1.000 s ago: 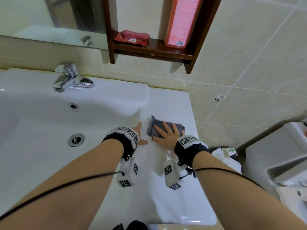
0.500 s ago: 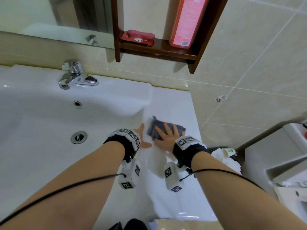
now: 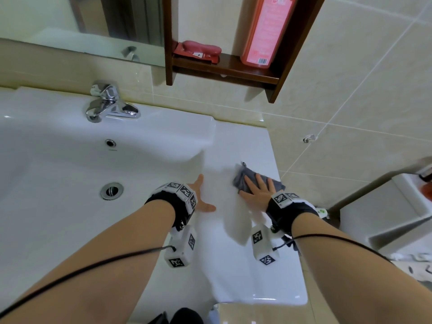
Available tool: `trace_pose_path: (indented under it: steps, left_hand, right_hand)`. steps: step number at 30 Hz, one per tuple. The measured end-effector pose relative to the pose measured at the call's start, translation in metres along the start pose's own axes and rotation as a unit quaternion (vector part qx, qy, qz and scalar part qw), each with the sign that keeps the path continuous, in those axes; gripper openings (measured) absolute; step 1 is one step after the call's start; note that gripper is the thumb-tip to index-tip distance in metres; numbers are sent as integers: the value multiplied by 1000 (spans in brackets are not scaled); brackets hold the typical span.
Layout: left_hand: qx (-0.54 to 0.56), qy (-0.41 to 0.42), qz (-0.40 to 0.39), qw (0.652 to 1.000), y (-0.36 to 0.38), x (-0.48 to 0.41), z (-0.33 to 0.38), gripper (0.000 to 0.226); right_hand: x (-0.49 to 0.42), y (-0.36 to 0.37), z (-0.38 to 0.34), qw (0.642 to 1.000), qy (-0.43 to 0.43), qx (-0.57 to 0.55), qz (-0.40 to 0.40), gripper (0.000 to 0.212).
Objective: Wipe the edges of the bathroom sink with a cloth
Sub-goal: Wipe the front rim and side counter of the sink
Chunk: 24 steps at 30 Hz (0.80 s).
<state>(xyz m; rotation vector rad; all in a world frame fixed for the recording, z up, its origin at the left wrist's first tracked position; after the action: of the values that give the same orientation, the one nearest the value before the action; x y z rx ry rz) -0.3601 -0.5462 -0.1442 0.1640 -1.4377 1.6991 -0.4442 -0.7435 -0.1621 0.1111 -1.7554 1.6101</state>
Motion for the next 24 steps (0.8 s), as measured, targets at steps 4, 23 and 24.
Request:
trace_pose_path:
  steps: [4, 23, 24]
  left_hand:
    - [10, 3, 7, 1000, 0, 1, 1, 115]
    - [-41, -10, 17, 999, 6, 2, -1, 111]
    - [-41, -10, 20, 999, 6, 1, -1, 112]
  right_hand:
    - [13, -7, -44, 999, -44, -20, -19, 62]
    - [27, 2, -2, 999, -19, 22, -16, 63]
    - [29, 1, -12, 1000, -24, -4, -18, 64]
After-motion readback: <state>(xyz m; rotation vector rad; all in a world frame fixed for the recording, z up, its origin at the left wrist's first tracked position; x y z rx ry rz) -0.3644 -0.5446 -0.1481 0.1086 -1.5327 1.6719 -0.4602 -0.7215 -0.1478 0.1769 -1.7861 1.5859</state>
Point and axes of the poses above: each hand's wrist, its own x-axis away from the middle knuckle, its own y-axis out of the palm, z = x × y, the point moved 6 cm from there along -x, towards the middle knuckle
